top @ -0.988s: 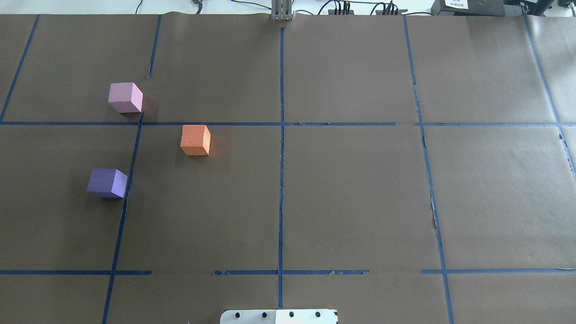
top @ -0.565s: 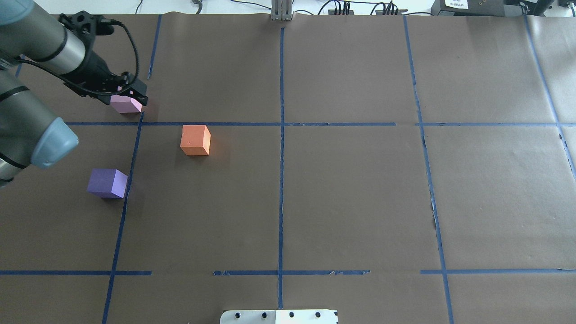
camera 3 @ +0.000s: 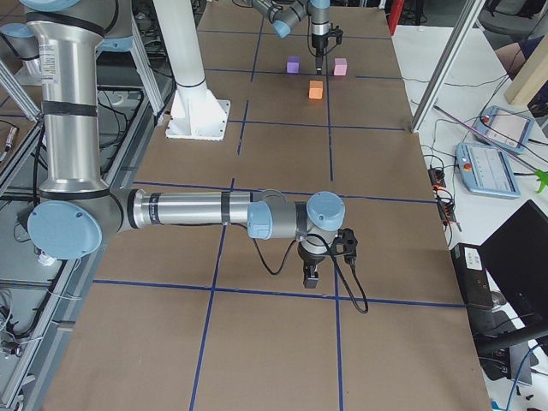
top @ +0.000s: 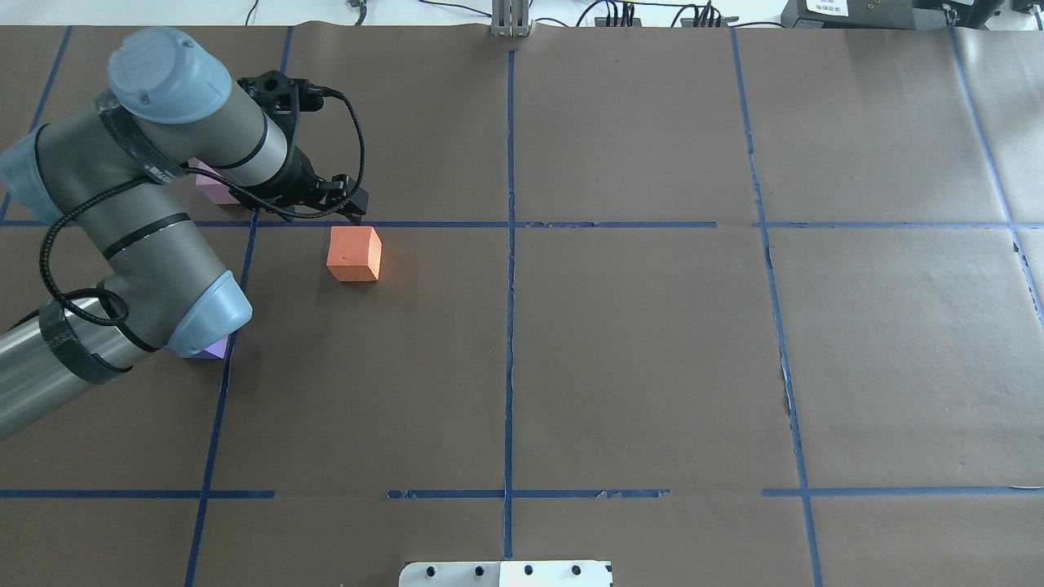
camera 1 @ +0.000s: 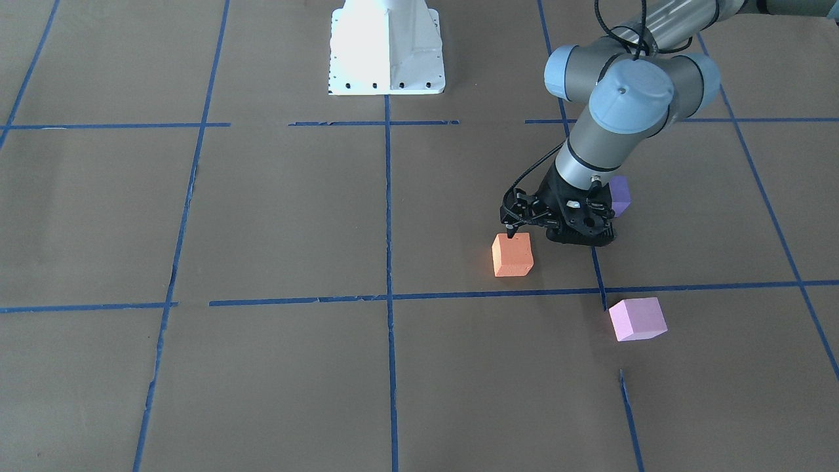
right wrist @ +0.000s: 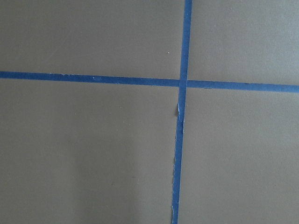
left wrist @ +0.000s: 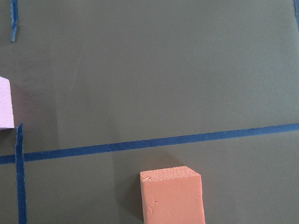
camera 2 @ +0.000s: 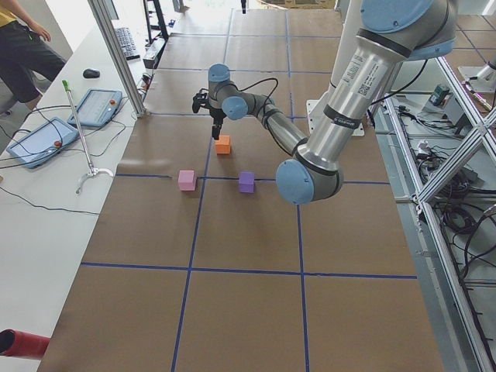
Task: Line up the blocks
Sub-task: 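Reach the left gripper past the pink cube down to the orange cube, then close the left gripper on the orange cube and lift it, then carry the orange cube with the left gripper to just nearer than the pink cube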
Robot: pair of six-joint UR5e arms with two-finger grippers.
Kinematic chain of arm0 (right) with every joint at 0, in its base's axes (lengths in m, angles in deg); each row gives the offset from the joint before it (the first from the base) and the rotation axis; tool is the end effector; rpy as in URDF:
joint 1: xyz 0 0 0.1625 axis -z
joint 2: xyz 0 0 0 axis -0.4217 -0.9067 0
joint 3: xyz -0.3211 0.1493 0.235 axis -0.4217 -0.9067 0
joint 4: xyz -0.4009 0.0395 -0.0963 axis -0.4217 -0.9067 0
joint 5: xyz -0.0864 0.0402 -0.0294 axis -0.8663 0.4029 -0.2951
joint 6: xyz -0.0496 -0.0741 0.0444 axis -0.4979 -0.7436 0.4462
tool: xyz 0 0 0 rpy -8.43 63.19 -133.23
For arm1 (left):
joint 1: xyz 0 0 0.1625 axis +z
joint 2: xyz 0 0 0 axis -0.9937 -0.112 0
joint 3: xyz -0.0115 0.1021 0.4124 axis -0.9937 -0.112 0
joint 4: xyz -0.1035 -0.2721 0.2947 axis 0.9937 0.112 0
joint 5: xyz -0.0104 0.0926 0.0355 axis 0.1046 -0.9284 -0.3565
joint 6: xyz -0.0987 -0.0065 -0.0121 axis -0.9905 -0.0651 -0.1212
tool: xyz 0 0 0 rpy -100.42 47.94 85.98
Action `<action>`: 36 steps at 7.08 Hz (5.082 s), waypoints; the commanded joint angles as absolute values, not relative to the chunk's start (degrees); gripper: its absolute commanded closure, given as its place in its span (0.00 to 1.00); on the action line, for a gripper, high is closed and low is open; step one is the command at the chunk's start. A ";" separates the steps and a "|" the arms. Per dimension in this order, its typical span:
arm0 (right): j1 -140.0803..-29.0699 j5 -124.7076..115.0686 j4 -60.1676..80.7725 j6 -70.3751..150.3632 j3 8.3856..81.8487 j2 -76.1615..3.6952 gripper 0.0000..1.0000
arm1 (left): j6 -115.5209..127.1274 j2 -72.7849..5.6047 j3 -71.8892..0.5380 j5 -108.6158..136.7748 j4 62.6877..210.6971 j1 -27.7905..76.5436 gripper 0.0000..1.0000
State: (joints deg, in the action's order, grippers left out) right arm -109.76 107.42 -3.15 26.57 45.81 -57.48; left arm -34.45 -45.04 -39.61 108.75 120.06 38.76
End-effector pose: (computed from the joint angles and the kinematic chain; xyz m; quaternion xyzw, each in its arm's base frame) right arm 0.0183 -0.4902 0.6361 -0.0089 -0.3850 -0.0248 0.9225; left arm 0.4127 -0.5358 0.2878 0.0819 0.4235 0.0108 0.9021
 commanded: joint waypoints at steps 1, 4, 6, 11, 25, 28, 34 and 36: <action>-109.76 107.42 -3.13 26.57 45.81 -57.48 0.00 | -36.51 -46.51 -37.00 106.72 119.99 40.42 0.00; -109.76 107.42 -3.13 26.57 45.81 -57.48 0.00 | -36.68 -46.51 -35.33 106.63 119.73 42.16 0.00; -109.76 107.42 -3.13 26.57 45.81 -57.48 0.00 | -36.68 -47.13 -33.57 106.54 119.73 43.32 0.00; -109.76 107.42 -3.13 26.57 45.81 -57.48 0.00 | -36.77 -49.67 -27.70 105.22 120.25 43.58 0.02; -109.76 107.42 -3.13 26.57 45.81 -57.48 0.00 | -21.62 -35.09 -35.52 118.11 119.96 28.90 0.88; -109.76 107.42 -3.13 26.57 45.81 -57.48 0.00 | -22.45 -34.39 -31.45 117.88 125.70 30.22 0.88; -109.76 107.42 -3.13 26.57 45.81 -57.48 0.00 | -26.40 -33.86 -27.85 117.35 131.32 30.83 0.86; -109.76 107.42 -3.21 26.57 45.81 -57.48 0.00 | -26.49 -33.95 -27.67 117.35 131.51 31.54 0.84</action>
State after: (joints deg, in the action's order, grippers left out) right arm -109.76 107.42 -3.14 26.57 45.81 -57.48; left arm -26.42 -33.92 -27.76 117.35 131.33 31.06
